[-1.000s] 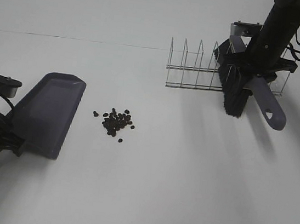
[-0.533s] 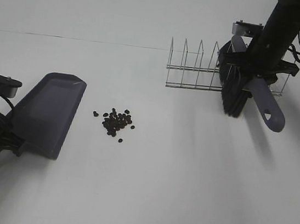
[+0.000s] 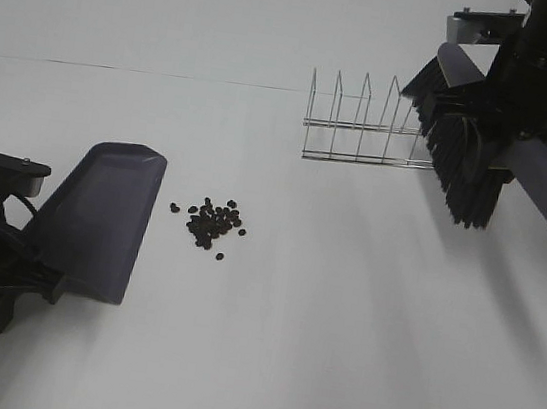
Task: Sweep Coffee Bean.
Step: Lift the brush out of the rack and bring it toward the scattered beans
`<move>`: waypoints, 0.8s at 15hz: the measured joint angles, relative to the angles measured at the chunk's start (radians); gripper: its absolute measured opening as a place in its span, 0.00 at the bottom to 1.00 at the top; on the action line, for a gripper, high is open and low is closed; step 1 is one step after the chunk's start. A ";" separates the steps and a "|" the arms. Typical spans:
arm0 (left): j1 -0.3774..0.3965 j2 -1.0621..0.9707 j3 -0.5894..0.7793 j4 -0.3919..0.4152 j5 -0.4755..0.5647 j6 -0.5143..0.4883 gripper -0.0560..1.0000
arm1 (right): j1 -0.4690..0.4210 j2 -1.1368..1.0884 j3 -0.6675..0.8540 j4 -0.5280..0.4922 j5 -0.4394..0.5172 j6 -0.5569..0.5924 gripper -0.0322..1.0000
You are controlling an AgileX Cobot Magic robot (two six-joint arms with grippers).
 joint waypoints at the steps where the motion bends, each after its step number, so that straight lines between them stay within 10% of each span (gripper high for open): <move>1: 0.000 0.000 0.000 0.000 -0.007 -0.005 0.34 | 0.020 -0.005 0.010 -0.019 0.002 0.014 0.31; 12: -0.007 0.095 -0.066 0.001 -0.002 0.033 0.34 | 0.187 0.163 0.027 -0.216 -0.031 0.179 0.31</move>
